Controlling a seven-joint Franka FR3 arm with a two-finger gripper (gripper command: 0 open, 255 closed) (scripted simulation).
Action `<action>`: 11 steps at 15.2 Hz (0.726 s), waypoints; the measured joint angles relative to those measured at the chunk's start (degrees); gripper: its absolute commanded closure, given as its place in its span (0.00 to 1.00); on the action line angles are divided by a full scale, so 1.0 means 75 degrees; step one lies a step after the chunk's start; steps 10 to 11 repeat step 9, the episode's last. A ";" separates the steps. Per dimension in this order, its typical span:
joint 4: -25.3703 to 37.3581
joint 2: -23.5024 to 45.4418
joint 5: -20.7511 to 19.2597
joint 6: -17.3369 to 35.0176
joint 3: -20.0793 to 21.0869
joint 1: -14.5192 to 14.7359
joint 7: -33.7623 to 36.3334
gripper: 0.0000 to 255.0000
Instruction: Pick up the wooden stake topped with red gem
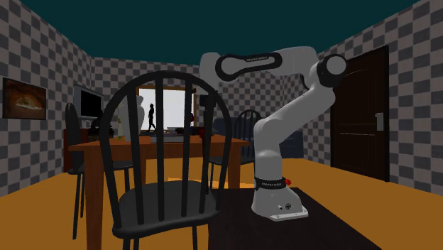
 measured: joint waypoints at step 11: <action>0.0956 0.0120 0.0079 -0.0834 0.0068 0.0029 -0.0066 1.00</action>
